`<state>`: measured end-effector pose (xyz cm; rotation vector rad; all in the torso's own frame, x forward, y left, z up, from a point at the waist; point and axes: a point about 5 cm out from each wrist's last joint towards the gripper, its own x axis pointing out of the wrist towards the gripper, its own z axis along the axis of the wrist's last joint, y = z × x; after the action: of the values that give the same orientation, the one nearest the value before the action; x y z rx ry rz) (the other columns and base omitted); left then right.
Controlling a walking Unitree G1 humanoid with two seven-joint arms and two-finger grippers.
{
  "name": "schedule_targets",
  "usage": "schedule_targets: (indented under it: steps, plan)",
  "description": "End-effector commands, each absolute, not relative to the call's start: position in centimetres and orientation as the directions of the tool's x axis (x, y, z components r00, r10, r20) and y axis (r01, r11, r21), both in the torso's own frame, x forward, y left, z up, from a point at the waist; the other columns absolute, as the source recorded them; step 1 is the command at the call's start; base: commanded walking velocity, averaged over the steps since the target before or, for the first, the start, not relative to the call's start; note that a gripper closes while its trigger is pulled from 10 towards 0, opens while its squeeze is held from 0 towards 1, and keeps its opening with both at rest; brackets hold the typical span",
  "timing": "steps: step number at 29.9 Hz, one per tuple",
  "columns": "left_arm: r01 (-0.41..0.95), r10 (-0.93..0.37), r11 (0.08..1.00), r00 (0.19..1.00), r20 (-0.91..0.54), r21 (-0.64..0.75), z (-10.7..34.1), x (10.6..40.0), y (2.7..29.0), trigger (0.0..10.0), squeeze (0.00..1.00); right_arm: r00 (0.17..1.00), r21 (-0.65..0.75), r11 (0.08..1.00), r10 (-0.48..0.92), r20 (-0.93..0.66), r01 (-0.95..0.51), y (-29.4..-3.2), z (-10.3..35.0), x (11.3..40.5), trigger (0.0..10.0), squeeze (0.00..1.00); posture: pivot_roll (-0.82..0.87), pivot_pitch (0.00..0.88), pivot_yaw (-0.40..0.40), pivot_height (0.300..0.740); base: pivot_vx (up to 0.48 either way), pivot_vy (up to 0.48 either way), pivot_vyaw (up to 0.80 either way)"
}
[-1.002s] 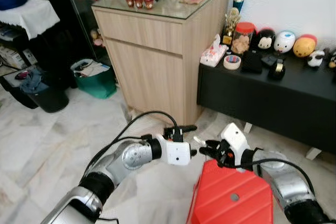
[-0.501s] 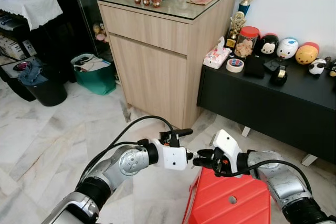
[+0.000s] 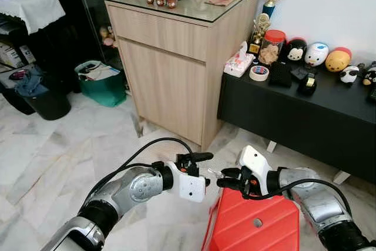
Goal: Hang keys on a hook
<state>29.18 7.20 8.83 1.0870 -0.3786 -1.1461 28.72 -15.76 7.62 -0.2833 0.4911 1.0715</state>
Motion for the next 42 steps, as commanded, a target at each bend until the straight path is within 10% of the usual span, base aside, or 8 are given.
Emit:
schedule_targets:
  steps: [1, 6, 8, 12, 15, 17, 19, 42]
  plan:
    - [0.519, -0.880, -0.014, 0.400, -0.256, 0.855, 8.9, 28.8, 6.9, 10.0, 0.00, 0.374, -0.010, 0.430, 0.773, -0.513, -0.903, -15.4, 8.2, 28.9, 10.0, 0.00, -0.05, 0.000, -0.017, 0.740, 0.000, 0.000, 0.00]
    - [0.505, -0.883, -0.021, 0.395, -0.253, 0.863, 8.9, 28.8, 6.5, 10.0, 0.00, 0.350, 0.001, 0.406, 0.787, -0.508, -0.914, -15.0, 8.2, 28.7, 10.0, 0.00, -0.05, 0.000, -0.017, 0.740, 0.000, 0.000, 0.00]
    - [0.499, -0.884, -0.024, 0.394, -0.251, 0.867, 8.9, 28.9, 6.3, 0.1, 0.00, 0.344, 0.001, 0.400, 0.790, -0.507, -0.916, -14.9, 8.2, 28.6, 10.0, 0.00, -0.05, 0.000, -0.018, 0.740, 0.000, 0.000, 0.00]
    - [0.494, -0.881, -0.027, 0.399, -0.254, 0.869, 8.9, 29.0, 6.2, 0.0, 0.00, 0.339, 0.002, 0.394, 0.794, -0.504, -0.919, -14.9, 8.3, 28.6, 10.0, 0.00, -0.05, 0.000, -0.018, 0.740, 0.000, 0.000, 0.00]
    - [0.491, -0.880, -0.029, 0.400, -0.255, 0.871, 8.8, 29.0, 6.1, 7.9, 0.00, 0.334, 0.003, 0.388, 0.796, -0.504, -0.922, -14.9, 8.3, 28.5, 10.0, 0.00, -0.05, 0.000, -0.020, 0.740, 0.000, 0.000, 0.00]
    - [0.495, -0.885, -0.014, 0.399, -0.241, 0.869, 8.9, 29.0, 6.0, 1.1, 0.00, 0.331, 0.004, 0.385, 0.797, -0.505, -0.923, -14.9, 8.2, 28.5, 10.0, 0.00, -0.05, 0.000, -0.020, 0.740, 0.000, 0.000, 0.00]
    - [0.494, -0.886, -0.011, 0.398, -0.238, 0.869, 8.9, 28.9, 5.9, 0.0, 0.00, 0.329, 0.004, 0.384, 0.797, -0.506, -0.924, -14.9, 8.2, 28.5, 10.0, 0.00, -0.05, 0.000, -0.020, 0.740, 0.000, 0.000, 0.00]
    - [0.487, -0.893, 0.004, 0.395, -0.217, 0.873, 9.3, 29.1, 5.5, 0.0, 0.00, 0.319, 0.000, 0.368, 0.806, -0.498, -0.930, -14.5, 8.5, 28.5, 10.0, 0.00, -0.05, 0.000, -0.025, 0.740, 0.000, 0.000, 0.00]
